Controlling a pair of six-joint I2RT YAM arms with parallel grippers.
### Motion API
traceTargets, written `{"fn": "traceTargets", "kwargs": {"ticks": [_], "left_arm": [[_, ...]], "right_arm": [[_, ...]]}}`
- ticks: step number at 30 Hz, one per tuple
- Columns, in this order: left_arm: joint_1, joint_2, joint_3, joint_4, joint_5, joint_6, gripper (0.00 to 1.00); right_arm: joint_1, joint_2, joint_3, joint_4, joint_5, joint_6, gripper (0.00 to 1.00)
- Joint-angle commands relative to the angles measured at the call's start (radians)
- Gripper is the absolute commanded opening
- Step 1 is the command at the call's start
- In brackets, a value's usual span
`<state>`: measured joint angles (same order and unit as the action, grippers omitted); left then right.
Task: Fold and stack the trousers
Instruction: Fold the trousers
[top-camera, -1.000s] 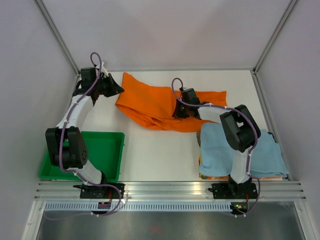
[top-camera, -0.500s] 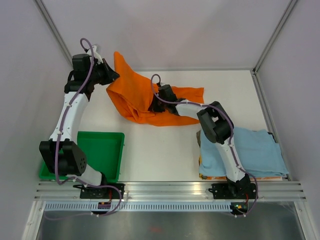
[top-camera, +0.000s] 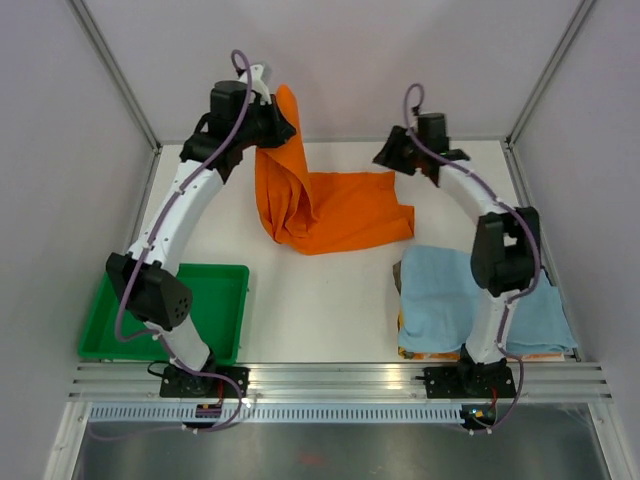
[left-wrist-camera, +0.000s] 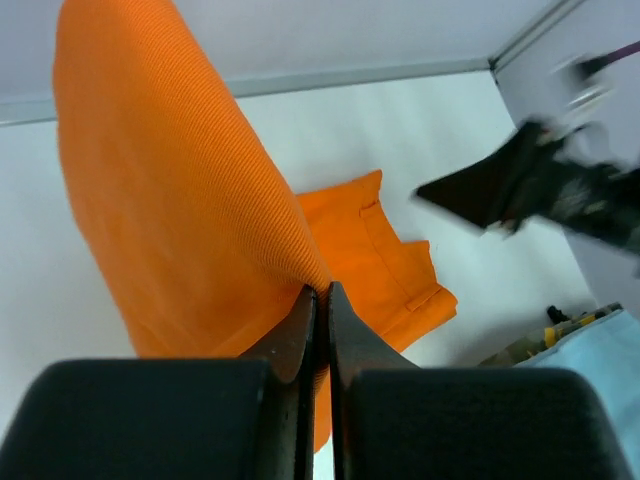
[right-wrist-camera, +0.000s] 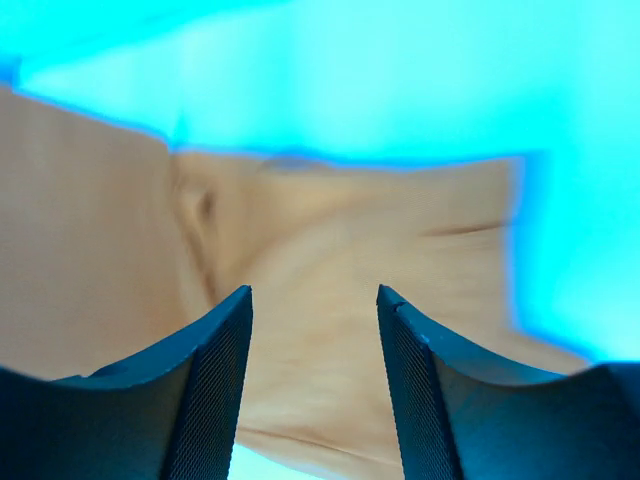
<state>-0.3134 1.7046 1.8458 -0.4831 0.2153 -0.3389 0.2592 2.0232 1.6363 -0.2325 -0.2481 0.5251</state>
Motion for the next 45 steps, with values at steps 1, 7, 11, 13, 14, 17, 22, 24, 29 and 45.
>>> {"fn": "traceTargets", "kwargs": {"ticks": [1, 7, 11, 13, 14, 17, 22, 24, 29, 45], "left_arm": [[-0.103, 0.058, 0.062, 0.061, -0.098, 0.040, 0.02], [-0.249, 0.237, 0.242, -0.017, -0.211, 0.097, 0.02], [-0.309, 0.340, 0.350, -0.037, -0.258, 0.104, 0.02], [-0.340, 0.389, 0.404, -0.067, -0.292, 0.107, 0.02], [-0.351, 0.433, 0.447, -0.089, -0.303, 0.113, 0.02], [-0.395, 0.484, 0.480, -0.094, -0.330, 0.089, 0.02], [-0.473, 0.578, 0.492, -0.080, -0.301, 0.008, 0.08], [-0.492, 0.589, 0.492, -0.077, -0.295, -0.025, 0.15], [-0.503, 0.523, 0.494, -0.068, -0.312, -0.075, 1.00], [-0.314, -0.104, -0.458, 0.024, -0.318, -0.282, 0.82]], "right_arm": [[-0.115, -0.164, 0.014, -0.198, 0.042, -0.132, 0.60], [-0.369, -0.322, -0.159, -0.173, 0.043, -0.114, 0.61], [-0.448, -0.369, -0.230, -0.146, -0.011, -0.117, 0.61], [-0.459, -0.379, -0.257, -0.133, -0.003, -0.116, 0.61], [-0.460, -0.386, -0.265, -0.125, 0.003, -0.111, 0.61], [-0.463, -0.399, -0.288, -0.093, -0.013, -0.096, 0.61], [-0.465, -0.399, -0.332, -0.025, -0.097, -0.054, 0.61], [-0.463, -0.397, -0.339, -0.022, -0.100, -0.056, 0.62], [-0.463, -0.385, -0.363, 0.005, -0.144, -0.040, 0.61], [-0.204, -0.310, -0.380, 0.042, -0.229, -0.073, 0.63]]}}
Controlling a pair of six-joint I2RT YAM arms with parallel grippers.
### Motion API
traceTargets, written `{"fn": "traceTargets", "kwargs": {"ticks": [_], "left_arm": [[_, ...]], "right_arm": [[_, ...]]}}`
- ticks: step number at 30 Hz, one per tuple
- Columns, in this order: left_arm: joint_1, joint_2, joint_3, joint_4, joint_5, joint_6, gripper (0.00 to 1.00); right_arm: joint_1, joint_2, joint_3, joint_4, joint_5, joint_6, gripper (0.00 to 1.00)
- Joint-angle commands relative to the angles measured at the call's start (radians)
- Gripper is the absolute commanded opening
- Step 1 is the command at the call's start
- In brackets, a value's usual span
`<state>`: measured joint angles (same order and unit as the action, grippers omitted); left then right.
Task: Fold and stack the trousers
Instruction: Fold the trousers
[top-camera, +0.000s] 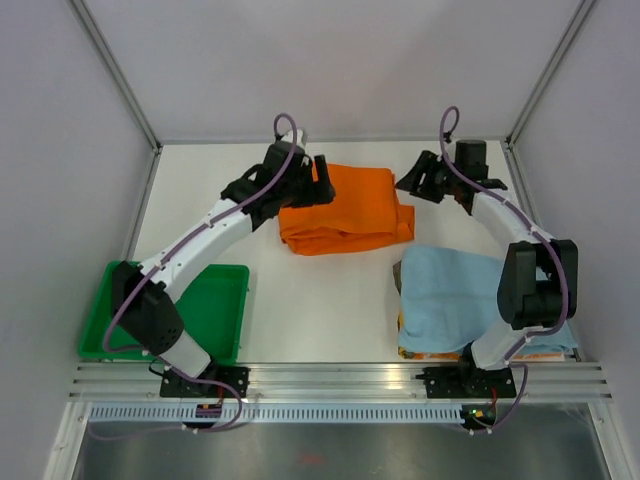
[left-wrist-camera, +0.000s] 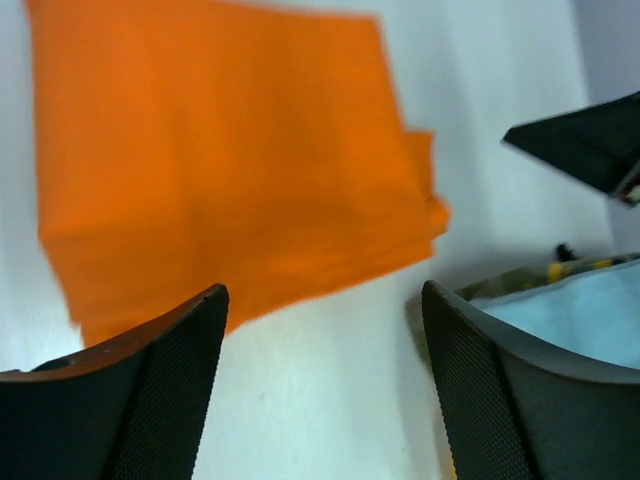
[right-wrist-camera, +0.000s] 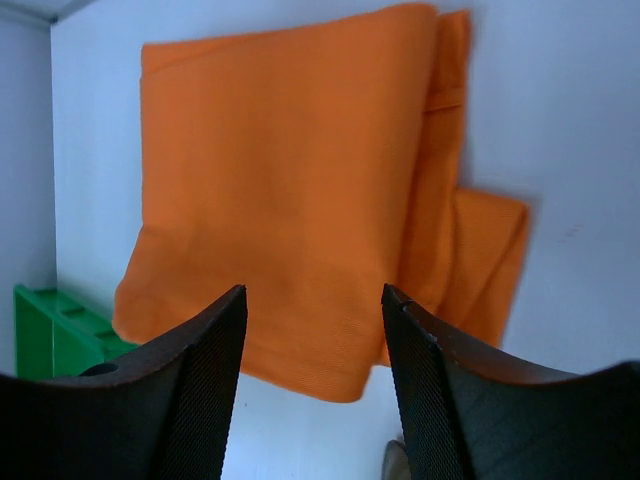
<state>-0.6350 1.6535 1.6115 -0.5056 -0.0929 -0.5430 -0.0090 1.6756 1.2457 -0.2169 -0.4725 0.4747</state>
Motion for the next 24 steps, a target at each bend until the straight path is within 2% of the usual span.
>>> {"fn": "traceTargets", "kwargs": {"ticks": [1, 3, 7, 9, 13, 20, 22, 24], "left_arm": [[0.014, -0.076, -0.266, 0.067, -0.013, -0.099, 0.80], [0.030, -0.121, -0.367, 0.128, -0.024, -0.101, 0.78], [0.044, -0.123, -0.455, 0.245, -0.063, -0.034, 0.77], [0.055, -0.115, -0.479, 0.317, -0.073, -0.002, 0.77], [0.066, -0.069, -0.493, 0.354, -0.050, 0.046, 0.72], [0.064, -0.012, -0.571, 0.462, 0.039, 0.006, 0.64], [0.060, -0.005, -0.607, 0.498, 0.062, 0.015, 0.58], [0.055, 0.006, -0.628, 0.544, 0.088, 0.029, 0.48]], "right_arm": [[0.081, 0.051, 0.009, 0.030, 0.005, -0.021, 0.63], [0.096, 0.097, 0.011, 0.031, 0.006, -0.018, 0.63], [0.139, 0.156, 0.015, -0.001, 0.049, -0.027, 0.63], [0.152, 0.170, 0.015, -0.027, 0.095, -0.028, 0.63], [0.179, 0.171, -0.005, -0.039, 0.127, -0.031, 0.63], [0.190, 0.219, -0.012, -0.026, 0.132, -0.021, 0.62], [0.191, 0.242, -0.005, -0.024, 0.132, -0.021, 0.59], [0.190, 0.256, 0.004, -0.024, 0.133, -0.022, 0.50]]}}
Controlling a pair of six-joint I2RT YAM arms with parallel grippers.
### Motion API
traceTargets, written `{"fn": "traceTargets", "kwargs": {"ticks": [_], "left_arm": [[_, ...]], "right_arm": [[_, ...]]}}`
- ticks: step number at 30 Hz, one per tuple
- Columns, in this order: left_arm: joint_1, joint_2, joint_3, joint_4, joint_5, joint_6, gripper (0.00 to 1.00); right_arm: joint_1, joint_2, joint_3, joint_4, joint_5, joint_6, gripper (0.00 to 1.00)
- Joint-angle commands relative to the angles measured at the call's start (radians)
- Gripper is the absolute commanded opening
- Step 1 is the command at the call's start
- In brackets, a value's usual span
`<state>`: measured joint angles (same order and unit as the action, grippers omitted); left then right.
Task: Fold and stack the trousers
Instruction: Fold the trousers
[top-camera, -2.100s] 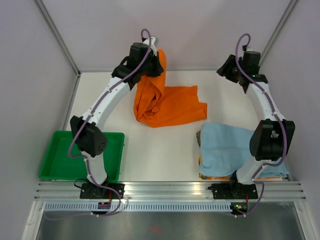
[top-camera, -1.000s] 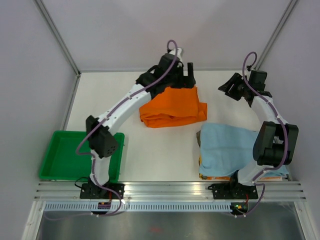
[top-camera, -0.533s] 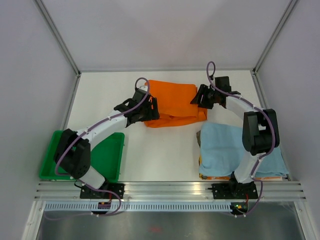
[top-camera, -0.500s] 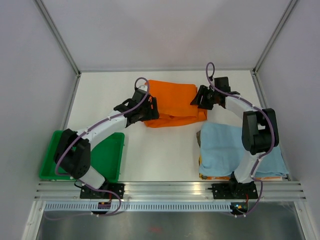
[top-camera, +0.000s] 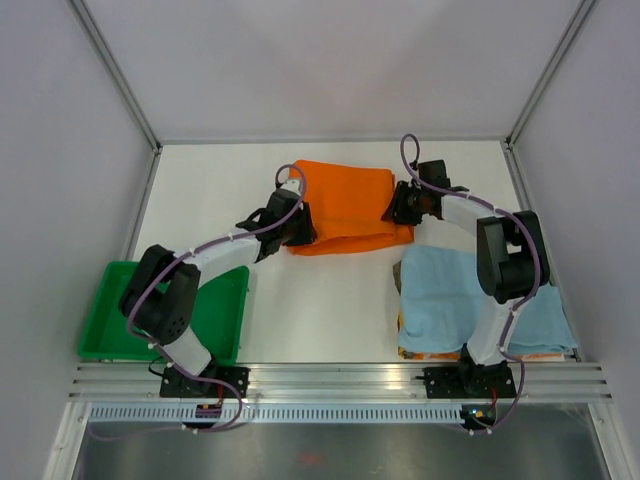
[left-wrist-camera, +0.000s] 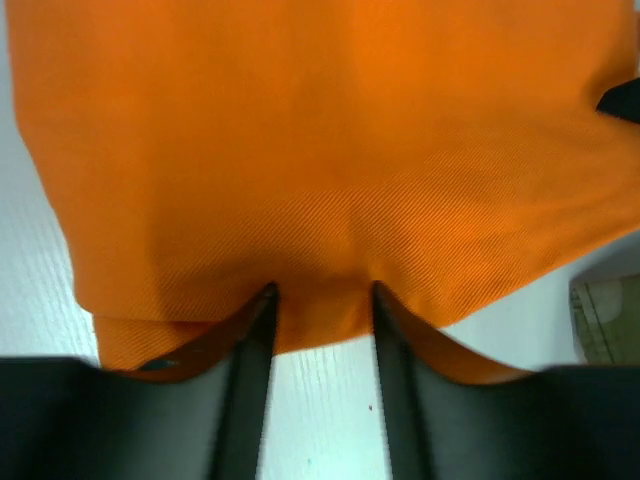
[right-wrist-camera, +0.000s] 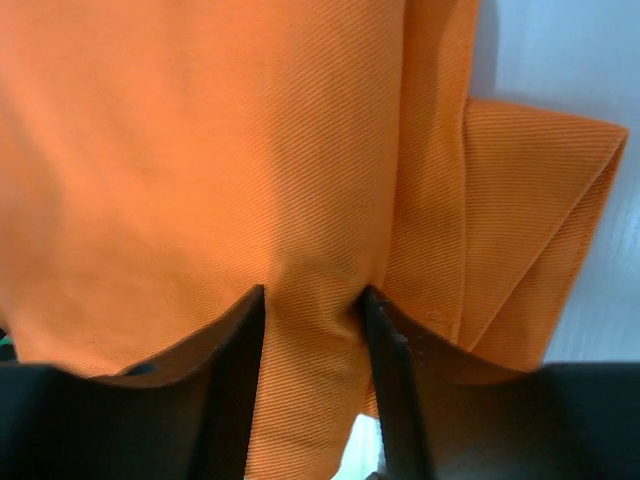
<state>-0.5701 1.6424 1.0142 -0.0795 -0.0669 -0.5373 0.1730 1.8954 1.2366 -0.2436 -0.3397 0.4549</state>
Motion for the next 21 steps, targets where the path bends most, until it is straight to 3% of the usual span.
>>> {"fn": "traceTargets", "kwargs": {"ticks": [1, 4, 6, 10, 16, 21], "left_arm": [[-0.011, 0.017, -0.038, 0.121, 0.065, 0.036, 0.39], [-0.028, -0.003, -0.084, 0.142, 0.114, 0.069, 0.23], [-0.046, -0.025, -0.123, 0.164, 0.133, 0.083, 0.23], [-0.071, -0.012, -0.160, 0.187, 0.147, 0.082, 0.23], [-0.086, 0.075, -0.172, 0.211, 0.159, 0.050, 0.20], [-0.094, 0.013, -0.204, 0.221, 0.193, 0.045, 0.20]], "right_arm": [[0.008, 0.037, 0.015, 0.007, 0.008, -0.002, 0.40], [0.010, 0.034, 0.029, 0.017, 0.037, 0.004, 0.26], [0.008, 0.039, 0.050, 0.021, 0.064, 0.004, 0.24], [0.008, 0.051, 0.081, 0.026, 0.094, 0.016, 0.08], [0.006, 0.031, 0.112, 0.026, 0.125, 0.007, 0.00], [0.006, -0.068, 0.066, 0.102, 0.122, 0.004, 0.00]]}}
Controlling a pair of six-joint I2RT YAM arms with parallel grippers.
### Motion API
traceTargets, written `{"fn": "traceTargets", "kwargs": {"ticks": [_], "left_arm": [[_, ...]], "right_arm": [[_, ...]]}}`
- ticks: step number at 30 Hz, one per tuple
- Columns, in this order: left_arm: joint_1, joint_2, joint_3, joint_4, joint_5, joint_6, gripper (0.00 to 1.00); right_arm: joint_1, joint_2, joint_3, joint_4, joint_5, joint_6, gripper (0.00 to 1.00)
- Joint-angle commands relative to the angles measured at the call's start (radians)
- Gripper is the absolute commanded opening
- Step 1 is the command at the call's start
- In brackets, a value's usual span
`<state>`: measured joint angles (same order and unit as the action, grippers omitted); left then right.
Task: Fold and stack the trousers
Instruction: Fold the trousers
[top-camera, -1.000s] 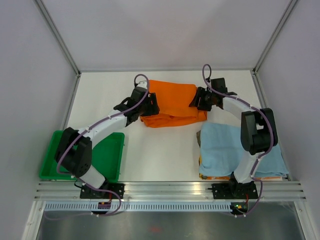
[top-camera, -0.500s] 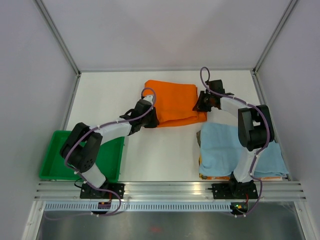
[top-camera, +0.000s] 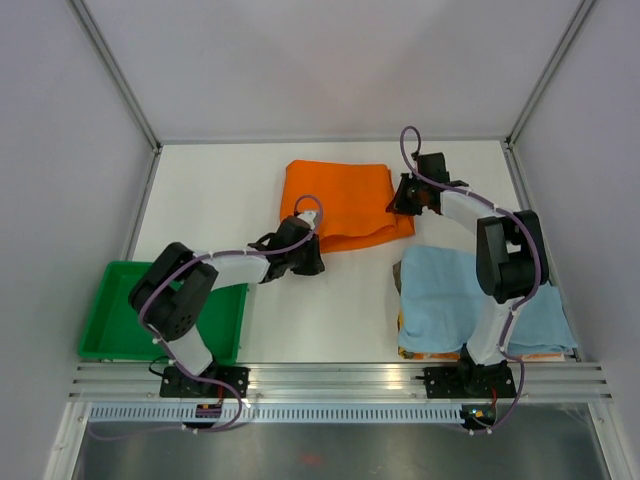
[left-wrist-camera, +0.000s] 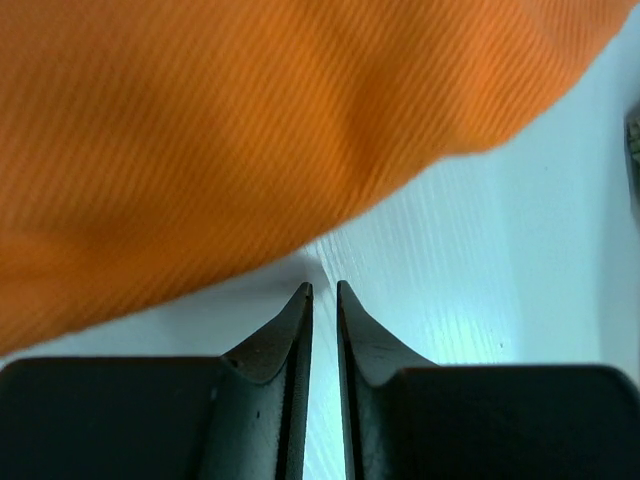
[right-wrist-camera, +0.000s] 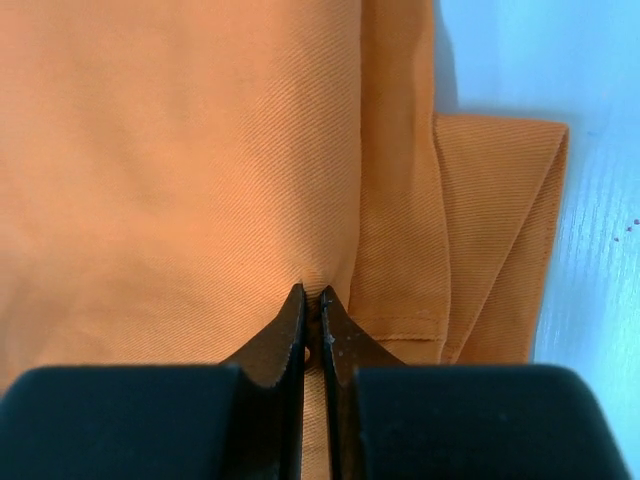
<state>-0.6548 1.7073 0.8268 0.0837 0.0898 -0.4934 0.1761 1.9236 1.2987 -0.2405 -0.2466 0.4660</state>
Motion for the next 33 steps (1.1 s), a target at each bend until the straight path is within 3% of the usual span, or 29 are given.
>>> {"fn": "traceTargets", "kwargs": {"ticks": [1, 11, 15, 26, 29, 33], "left_arm": [[-0.009, -0.076, -0.024, 0.050, 0.034, 0.000, 0.20], [-0.009, -0.415, -0.003, -0.097, -0.105, -0.001, 0.35], [-0.002, -0.476, 0.024, -0.119, -0.218, 0.019, 0.49], [0.041, -0.158, 0.192, -0.044, -0.225, 0.015, 0.51], [0.041, -0.052, 0.259, -0.030, -0.187, 0.015, 0.48], [0.038, 0.031, 0.230, -0.006, -0.116, -0.016, 0.40]], "right_arm": [[0.003, -0.109, -0.002, 0.112, 0.029, -0.009, 0.00], [0.002, -0.160, 0.105, 0.067, 0.049, -0.064, 0.00], [-0.026, -0.141, 0.093, 0.070, 0.034, -0.130, 0.00], [-0.063, -0.011, 0.033, 0.122, -0.123, -0.225, 0.00], [-0.063, -0.003, -0.012, 0.161, -0.123, -0.214, 0.00], [-0.063, 0.017, -0.003, 0.132, -0.091, -0.242, 0.00]]}}
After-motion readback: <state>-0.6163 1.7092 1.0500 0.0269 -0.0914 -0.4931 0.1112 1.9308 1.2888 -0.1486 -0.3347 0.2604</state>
